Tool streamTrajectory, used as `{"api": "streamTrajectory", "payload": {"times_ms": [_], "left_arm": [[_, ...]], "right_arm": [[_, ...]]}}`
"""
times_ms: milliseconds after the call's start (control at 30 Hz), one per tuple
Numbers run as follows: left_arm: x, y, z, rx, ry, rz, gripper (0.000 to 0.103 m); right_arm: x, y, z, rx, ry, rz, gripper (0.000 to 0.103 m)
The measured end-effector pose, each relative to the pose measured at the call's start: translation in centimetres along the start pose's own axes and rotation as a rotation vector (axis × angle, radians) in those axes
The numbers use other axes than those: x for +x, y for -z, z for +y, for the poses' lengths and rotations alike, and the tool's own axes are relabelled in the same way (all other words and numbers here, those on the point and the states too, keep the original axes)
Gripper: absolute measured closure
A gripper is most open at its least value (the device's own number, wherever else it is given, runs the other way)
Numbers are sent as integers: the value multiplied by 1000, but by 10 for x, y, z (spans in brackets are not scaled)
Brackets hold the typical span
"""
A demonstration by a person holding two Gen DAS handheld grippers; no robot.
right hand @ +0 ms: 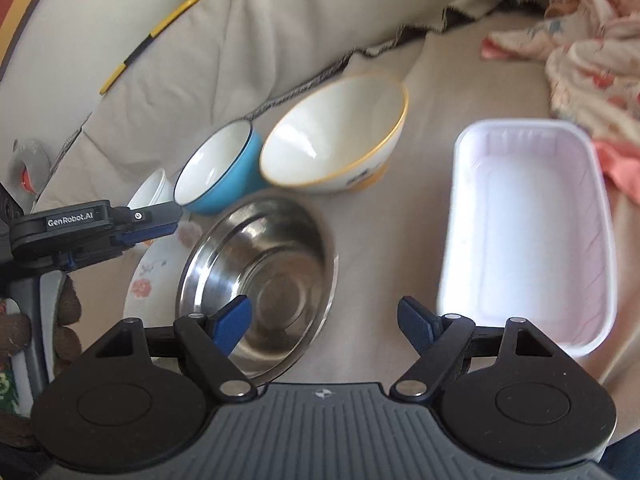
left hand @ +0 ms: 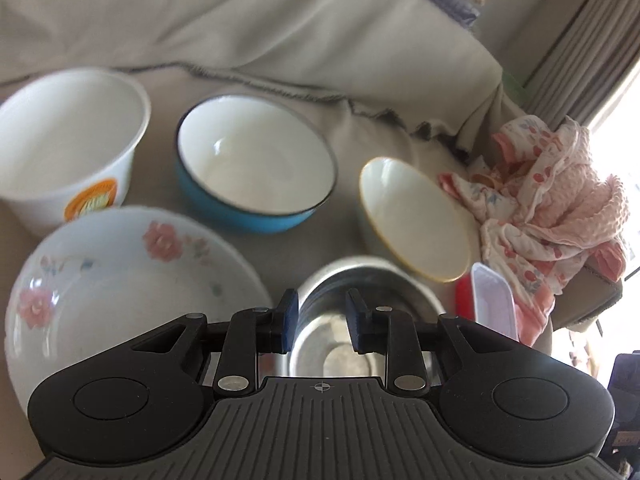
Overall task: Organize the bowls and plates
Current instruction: 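Grasp the steel bowl's rim with the right tool while the left tool grips it too, then lift the steel bowl with both tools and set it onto the floral plate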
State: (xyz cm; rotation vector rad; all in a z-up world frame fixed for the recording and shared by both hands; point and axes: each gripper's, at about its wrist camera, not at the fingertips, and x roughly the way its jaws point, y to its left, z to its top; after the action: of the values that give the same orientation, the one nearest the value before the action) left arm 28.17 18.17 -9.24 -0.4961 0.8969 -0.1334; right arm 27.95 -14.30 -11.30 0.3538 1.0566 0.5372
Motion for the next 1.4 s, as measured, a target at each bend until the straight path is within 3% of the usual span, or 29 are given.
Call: {"api": "streamTrajectory", "payload": {"times_ms": [233, 333, 400, 467, 600, 733, 867, 1033, 1100, 1267, 1300, 1333, 1400], "left_arm": [[6, 10, 23, -35, 25, 9, 75], [16, 12, 21, -40, 37, 24, 75], [17, 11, 16, -29, 36, 8, 75], [18, 8, 12, -17, 34, 3, 75], [25, 8, 2, 15, 8, 7, 77], [27, 15, -2, 34, 21, 32, 80], [18, 34, -4, 50, 32, 71, 81], [12, 65, 1, 67, 91, 126, 81], [12, 70, 4, 56, 109, 114, 81], [10, 66, 5, 48, 95, 30, 81], [11, 66, 3, 54, 92, 25, 81], [12, 66, 2, 56, 93, 26, 81], [9, 65, -3, 58, 60, 32, 79]], "right_arm": [[49, 11, 14, 93, 117, 47, 19], [54, 15, 21, 43, 119, 54, 9], [57, 18, 26, -18, 138, 81, 8], [62, 19, 27, -33, 123, 101, 0], [60, 12, 21, 46, 112, 113, 0], [57, 9, 19, -21, 68, 153, 0], [39, 12, 9, 14, 48, 109, 14], [21, 21, 19, -98, 159, 49, 36], [19, 22, 21, -125, 199, 18, 42], [22, 14, 15, -76, 248, -26, 45], [23, 12, 14, -65, 250, -23, 47], [25, 11, 15, -60, 246, -12, 56], [26, 12, 22, -71, 252, -10, 59]]}}
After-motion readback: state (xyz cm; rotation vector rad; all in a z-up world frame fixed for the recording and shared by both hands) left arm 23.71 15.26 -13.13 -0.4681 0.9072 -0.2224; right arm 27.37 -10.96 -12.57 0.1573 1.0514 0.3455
